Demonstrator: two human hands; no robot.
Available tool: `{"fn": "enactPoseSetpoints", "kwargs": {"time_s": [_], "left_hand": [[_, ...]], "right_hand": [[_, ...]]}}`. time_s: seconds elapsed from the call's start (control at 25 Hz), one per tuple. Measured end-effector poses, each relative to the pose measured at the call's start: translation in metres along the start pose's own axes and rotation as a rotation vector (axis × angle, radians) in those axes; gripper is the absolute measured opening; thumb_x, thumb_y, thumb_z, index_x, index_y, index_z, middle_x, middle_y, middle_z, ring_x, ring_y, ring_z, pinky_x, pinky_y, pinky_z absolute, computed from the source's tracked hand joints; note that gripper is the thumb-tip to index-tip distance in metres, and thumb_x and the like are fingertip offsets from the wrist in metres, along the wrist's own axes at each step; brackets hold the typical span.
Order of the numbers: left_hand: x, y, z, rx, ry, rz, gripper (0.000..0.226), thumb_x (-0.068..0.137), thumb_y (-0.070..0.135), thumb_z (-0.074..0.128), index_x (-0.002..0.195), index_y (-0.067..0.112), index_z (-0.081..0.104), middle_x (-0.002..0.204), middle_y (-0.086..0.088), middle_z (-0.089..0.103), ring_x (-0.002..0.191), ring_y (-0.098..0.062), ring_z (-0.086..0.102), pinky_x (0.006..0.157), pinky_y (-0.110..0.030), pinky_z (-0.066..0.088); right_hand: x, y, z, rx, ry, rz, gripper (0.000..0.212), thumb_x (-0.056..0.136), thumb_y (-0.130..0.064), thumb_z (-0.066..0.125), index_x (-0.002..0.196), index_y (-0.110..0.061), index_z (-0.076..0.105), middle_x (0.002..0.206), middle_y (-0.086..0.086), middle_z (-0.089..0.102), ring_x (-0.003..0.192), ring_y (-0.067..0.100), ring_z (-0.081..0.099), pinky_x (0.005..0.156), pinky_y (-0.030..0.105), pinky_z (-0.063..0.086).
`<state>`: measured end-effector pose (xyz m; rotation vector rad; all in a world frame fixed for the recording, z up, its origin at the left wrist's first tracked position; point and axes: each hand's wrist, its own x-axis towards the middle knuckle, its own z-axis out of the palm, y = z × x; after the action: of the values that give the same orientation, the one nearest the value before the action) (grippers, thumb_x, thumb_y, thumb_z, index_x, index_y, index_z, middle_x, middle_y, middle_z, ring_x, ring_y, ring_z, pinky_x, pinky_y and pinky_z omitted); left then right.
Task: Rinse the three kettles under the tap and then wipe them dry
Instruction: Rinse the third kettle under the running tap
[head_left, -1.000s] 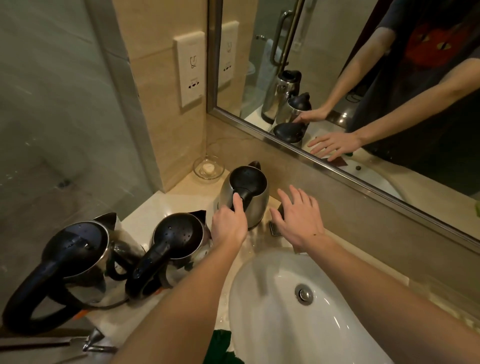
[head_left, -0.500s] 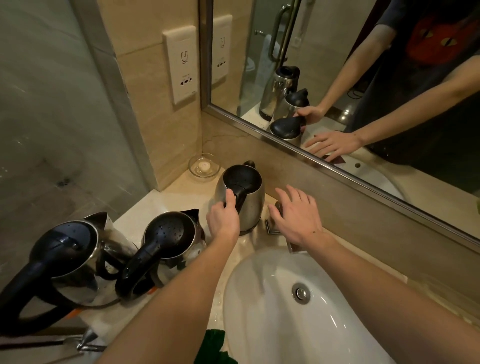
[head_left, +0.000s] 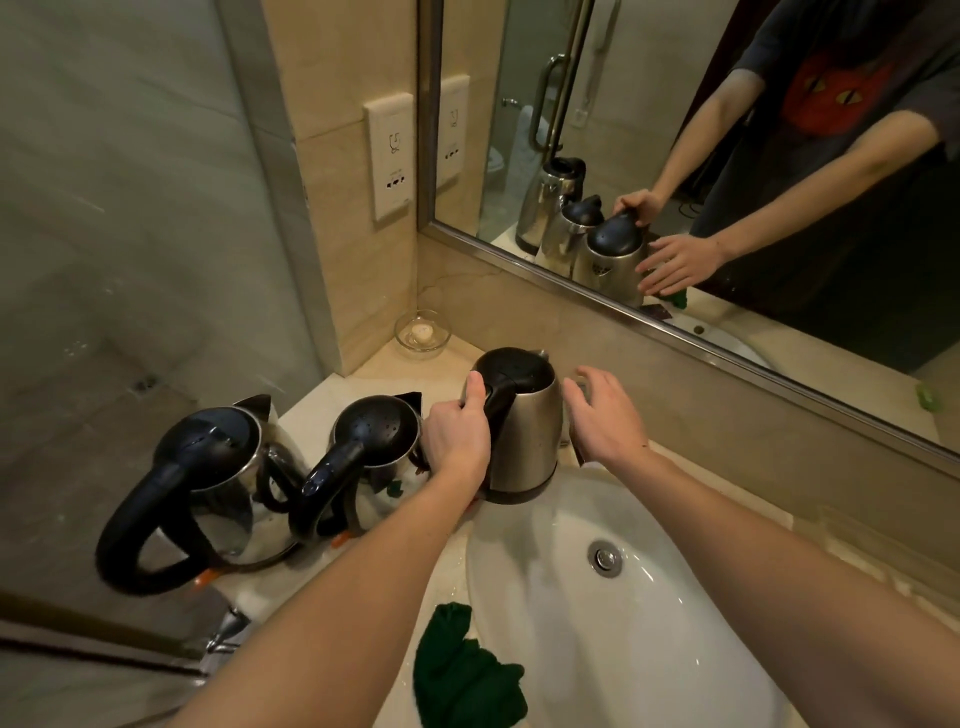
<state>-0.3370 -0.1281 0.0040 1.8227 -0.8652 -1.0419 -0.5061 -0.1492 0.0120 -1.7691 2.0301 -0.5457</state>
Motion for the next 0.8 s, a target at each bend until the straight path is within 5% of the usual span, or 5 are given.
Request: {"fn": "enactPoseSetpoints", "kwargs": {"time_s": [0.16, 0.36, 0.6, 0.68, 0.8], "left_hand": [[-0.012, -0.004, -0.026, -0.034, -0.053, 0.005, 0.063, 0.097, 0.059, 0.043, 0.074, 0.006, 0.068, 0.071, -0.009, 0.066, 0.08, -0.029, 0.068, 0.084, -0.044, 0.054], [-0.028, -0.01, -0.056, -0.091, -0.166, 0.041, 0.055, 0.097, 0.054, 0.049, 0.066, 0.01, 0.062, 0.059, -0.003, 0.059, 0.066, -0.022, 0.061, 0.087, -0.048, 0.056], [-0.043, -0.027, -0.071, -0.159, -0.293, -0.013, 0.054, 0.097, 0.054, 0.048, 0.083, 0.005, 0.063, 0.067, -0.004, 0.055, 0.055, -0.013, 0.052, 0.055, -0.027, 0.044], [-0.045, -0.037, -0.072, -0.194, -0.355, -0.045, 0.055, 0.096, 0.056, 0.048, 0.096, 0.003, 0.064, 0.075, -0.004, 0.055, 0.058, -0.011, 0.052, 0.051, -0.021, 0.041], [-0.053, -0.048, -0.065, -0.219, -0.427, -0.09, 0.052, 0.095, 0.058, 0.049, 0.083, 0.009, 0.062, 0.065, -0.002, 0.053, 0.053, -0.011, 0.048, 0.053, -0.023, 0.039]], "right_hand": [[-0.018, -0.021, 0.0, 0.466, 0.058, 0.208, 0.044, 0.103, -0.04, 0.038, 0.133, -0.011, 0.054, 0.132, 0.007, 0.057, 0.118, 0.018, 0.051, 0.099, 0.034, 0.04], [-0.034, -0.036, 0.005, 0.786, -0.026, 0.377, 0.051, 0.101, -0.05, 0.036, 0.125, -0.012, 0.059, 0.126, 0.005, 0.06, 0.12, 0.025, 0.054, 0.112, 0.047, 0.036], [-0.054, -0.04, 0.007, 1.008, -0.051, 0.486, 0.068, 0.096, -0.063, 0.032, 0.141, -0.014, 0.049, 0.141, 0.008, 0.053, 0.134, 0.028, 0.043, 0.117, 0.048, 0.025], [-0.06, -0.035, 0.006, 1.023, -0.025, 0.535, 0.069, 0.095, -0.065, 0.033, 0.131, -0.012, 0.058, 0.14, 0.01, 0.054, 0.13, 0.027, 0.045, 0.111, 0.043, 0.03], [-0.074, -0.026, 0.005, 1.03, 0.033, 0.589, 0.064, 0.096, -0.064, 0.033, 0.107, -0.012, 0.067, 0.127, 0.01, 0.059, 0.114, 0.023, 0.052, 0.091, 0.038, 0.034]]}}
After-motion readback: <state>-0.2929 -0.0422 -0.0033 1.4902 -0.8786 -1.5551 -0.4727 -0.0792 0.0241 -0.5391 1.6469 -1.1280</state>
